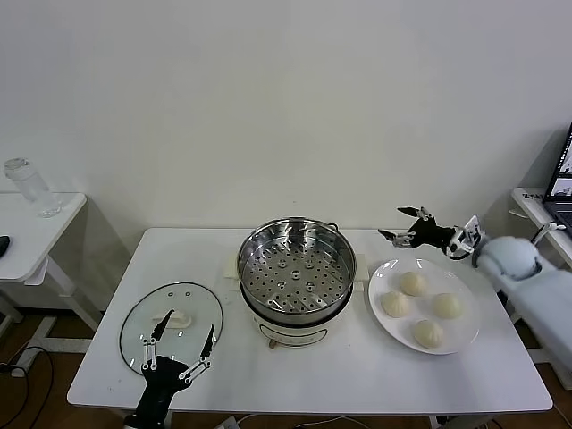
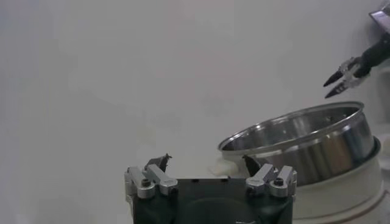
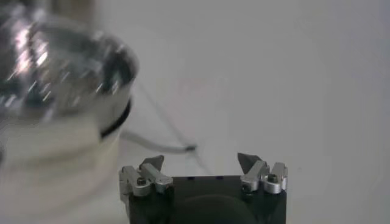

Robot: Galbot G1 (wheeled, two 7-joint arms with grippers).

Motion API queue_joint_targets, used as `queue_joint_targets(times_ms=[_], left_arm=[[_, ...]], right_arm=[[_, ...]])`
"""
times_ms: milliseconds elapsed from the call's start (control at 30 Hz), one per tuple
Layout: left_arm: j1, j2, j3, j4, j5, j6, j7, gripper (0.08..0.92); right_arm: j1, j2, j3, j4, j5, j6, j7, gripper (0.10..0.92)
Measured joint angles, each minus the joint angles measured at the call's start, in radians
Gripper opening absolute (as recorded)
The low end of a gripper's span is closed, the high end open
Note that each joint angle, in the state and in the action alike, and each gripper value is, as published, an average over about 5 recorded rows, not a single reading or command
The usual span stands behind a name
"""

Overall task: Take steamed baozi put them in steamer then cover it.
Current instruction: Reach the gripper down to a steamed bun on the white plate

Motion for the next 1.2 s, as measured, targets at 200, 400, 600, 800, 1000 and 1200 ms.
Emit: queue_joint_targets(times_ms=[200, 400, 600, 800, 1000, 1200], left_arm=[[0.01, -0.005, -0.004, -0.008, 0.003, 0.003, -0.001, 0.823], [0.022, -0.01, -0.011, -0.015, 0.005, 0.006, -0.002, 0.823], [0.033, -0.018, -0.014, -0.013, 0.012, 0.004, -0.004, 0.823], [0.038, -0.023, -0.012, -0.012, 0.016, 0.003, -0.005, 0.823], [0.044, -0.023, -0.013, -0.005, 0.018, -0.001, -0.006, 0.823], [0.043, -0.024, -0.012, 0.003, 0.018, -0.003, -0.006, 0.823]], right_arm=[[0.118, 0.059, -0.097, -0.14, -0.218, 0.051, -0.195, 0.823], [0.178, 0.138, -0.151, -0.252, -0.392, 0.093, -0.28, 0.823], [0.204, 0.209, -0.175, -0.339, -0.526, 0.126, -0.315, 0.823], [0.211, 0.257, -0.186, -0.39, -0.616, 0.147, -0.342, 0.823], [0.212, 0.281, -0.19, -0.423, -0.683, 0.166, -0.367, 0.823], [0.212, 0.301, -0.193, -0.451, -0.725, 0.178, -0.376, 0.823]])
